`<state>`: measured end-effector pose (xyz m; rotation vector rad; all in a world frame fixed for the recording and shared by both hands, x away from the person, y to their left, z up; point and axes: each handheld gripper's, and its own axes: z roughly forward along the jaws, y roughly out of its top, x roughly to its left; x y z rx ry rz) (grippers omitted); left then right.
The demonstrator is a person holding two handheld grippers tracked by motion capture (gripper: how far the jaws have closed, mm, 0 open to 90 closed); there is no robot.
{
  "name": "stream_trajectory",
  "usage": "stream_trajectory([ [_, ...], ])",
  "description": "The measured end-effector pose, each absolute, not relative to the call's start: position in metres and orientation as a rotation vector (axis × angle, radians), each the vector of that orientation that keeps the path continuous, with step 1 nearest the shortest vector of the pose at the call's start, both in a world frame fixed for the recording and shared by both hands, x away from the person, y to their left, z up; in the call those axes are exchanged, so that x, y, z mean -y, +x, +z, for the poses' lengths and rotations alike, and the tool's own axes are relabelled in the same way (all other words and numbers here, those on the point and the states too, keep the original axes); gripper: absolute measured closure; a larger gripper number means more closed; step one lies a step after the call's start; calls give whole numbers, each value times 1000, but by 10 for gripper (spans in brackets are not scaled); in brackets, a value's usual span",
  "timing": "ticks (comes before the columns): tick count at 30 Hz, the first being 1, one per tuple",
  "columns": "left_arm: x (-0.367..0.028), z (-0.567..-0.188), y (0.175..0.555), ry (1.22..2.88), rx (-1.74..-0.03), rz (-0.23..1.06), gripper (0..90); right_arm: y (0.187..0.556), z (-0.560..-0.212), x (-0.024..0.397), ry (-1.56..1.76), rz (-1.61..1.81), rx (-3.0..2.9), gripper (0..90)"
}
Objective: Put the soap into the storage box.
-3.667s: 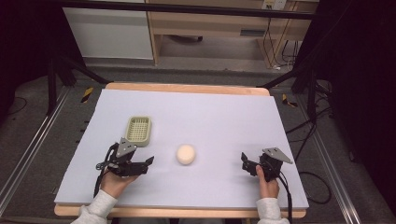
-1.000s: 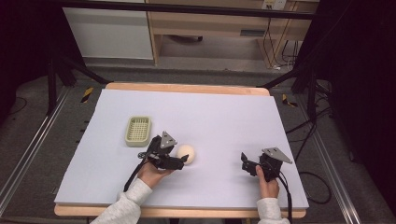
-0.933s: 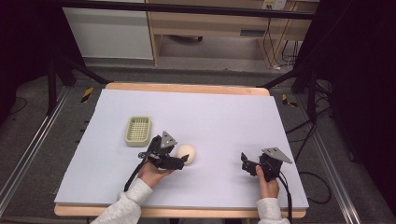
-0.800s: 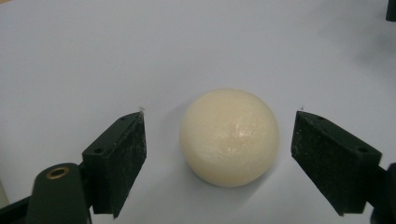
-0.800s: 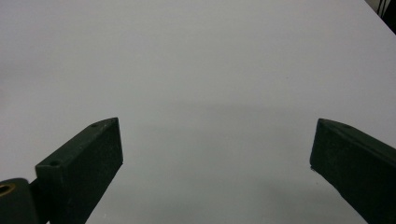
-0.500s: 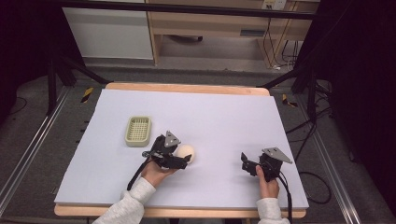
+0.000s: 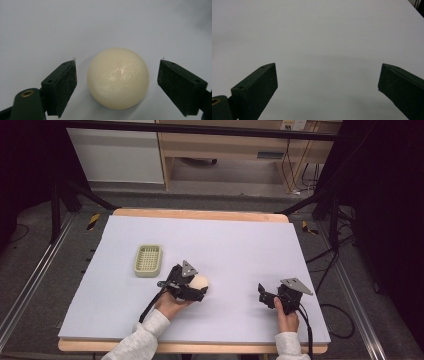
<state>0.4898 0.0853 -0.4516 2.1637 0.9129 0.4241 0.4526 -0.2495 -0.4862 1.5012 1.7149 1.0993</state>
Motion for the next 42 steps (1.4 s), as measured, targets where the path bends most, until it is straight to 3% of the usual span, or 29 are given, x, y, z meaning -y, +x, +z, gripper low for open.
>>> stream_trajectory([
  [42,-76,-469,501,2227,-937,392,185,453,-486,250,1502,1097,-1715,29],
])
